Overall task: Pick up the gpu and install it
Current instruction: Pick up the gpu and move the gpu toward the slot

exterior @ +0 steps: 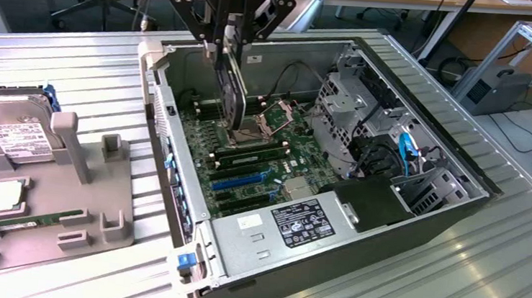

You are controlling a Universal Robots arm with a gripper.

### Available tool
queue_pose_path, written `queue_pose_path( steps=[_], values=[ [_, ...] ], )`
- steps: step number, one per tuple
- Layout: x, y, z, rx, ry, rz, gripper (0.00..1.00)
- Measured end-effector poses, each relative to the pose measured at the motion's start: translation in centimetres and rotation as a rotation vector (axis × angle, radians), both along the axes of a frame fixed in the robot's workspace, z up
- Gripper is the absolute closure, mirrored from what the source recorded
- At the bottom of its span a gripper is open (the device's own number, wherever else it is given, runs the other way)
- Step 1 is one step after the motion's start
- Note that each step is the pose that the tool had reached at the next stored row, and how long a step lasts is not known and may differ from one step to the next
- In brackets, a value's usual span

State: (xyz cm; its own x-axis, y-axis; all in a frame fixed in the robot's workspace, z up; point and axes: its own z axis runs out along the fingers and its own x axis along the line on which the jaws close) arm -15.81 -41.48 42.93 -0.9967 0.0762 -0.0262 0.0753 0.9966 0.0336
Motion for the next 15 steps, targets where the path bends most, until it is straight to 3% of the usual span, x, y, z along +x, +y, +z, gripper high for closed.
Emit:
queue_pose_path(
  steps=[15],
  values=[
    [2.2,0.0,-0.98,0.0,0.0002,0.0,0.73]
  ],
)
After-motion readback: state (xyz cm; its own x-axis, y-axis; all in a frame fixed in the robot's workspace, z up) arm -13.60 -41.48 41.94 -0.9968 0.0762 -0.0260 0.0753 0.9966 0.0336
